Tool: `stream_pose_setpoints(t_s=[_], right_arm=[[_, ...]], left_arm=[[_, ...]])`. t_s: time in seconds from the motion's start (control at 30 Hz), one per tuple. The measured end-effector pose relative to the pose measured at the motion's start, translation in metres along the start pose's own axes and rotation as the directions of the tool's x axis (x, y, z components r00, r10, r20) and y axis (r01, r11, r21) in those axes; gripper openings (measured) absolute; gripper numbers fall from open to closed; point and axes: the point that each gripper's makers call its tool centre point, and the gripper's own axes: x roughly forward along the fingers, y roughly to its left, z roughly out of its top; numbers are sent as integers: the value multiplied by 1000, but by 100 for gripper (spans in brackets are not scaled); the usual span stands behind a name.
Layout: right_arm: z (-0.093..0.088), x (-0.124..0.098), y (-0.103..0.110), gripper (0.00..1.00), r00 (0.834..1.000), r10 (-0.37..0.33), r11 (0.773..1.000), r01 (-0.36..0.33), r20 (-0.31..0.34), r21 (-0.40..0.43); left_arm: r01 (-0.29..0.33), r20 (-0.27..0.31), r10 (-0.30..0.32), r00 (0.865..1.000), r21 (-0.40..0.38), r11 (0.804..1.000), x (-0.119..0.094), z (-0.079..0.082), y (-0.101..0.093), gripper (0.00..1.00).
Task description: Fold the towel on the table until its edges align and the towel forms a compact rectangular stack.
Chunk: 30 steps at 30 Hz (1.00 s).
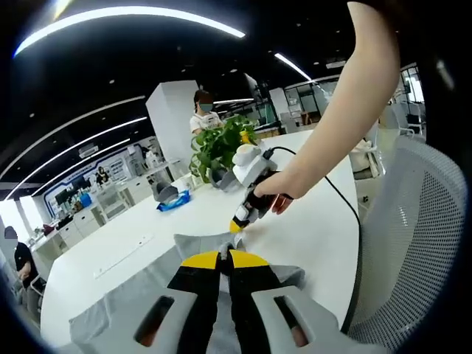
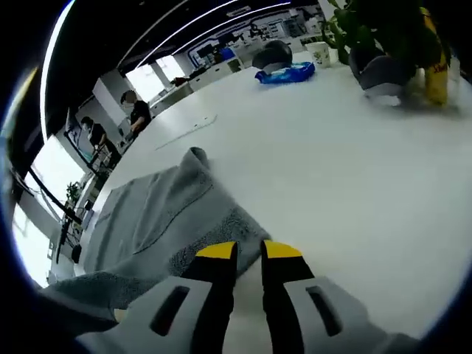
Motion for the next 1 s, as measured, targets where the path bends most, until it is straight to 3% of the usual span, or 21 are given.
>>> stream_pose_setpoints(t_s=[0.23,0.37,0.5,0.57,0.6,0.63,0.67,0.73,0.83,0.9,1.0], right_arm=[[0,0,-4,0,1000,-9,999,9,-1,-31],[2,-1,-4,12,999,-31,995,32,15,-90],[2,2,5,12,1000,-14,990,15,6,-140],[2,3,4,9,999,-43,970,41,-5,-238],[0,2,-1,6,995,-100,936,86,-23,-342],[0,3,1,3,994,-105,912,85,-27,-401],[-1,4,8,0,997,-75,911,58,-25,-409],[-1,4,6,0,997,-79,930,67,-19,-361],[0,3,4,0,999,-50,975,46,-11,-216],[3,2,8,0,1000,20,984,-20,-3,-176],[16,-7,10,0,997,71,988,-66,34,-139]], left_arm=[[3,-8,-3,1000,-10,1000,1,-2,0,4],[12,-12,-12,1000,5,1000,1,-3,-4,4],[26,-9,-26,1000,7,1000,3,-2,-8,4],[31,-11,-31,999,16,999,3,-2,-10,4],[30,-11,-30,999,32,999,3,-3,-10,4],[31,-13,-31,999,37,999,3,-3,-10,4],[34,-14,-33,999,39,999,3,-3,-11,4],[36,-16,-35,999,39,999,3,-3,-11,4],[39,-17,-39,999,36,999,3,-3,-12,4],[52,-23,-51,998,23,998,2,-3,-14,4],[92,-19,-93,996,-16,996,3,-1,-23,4]])
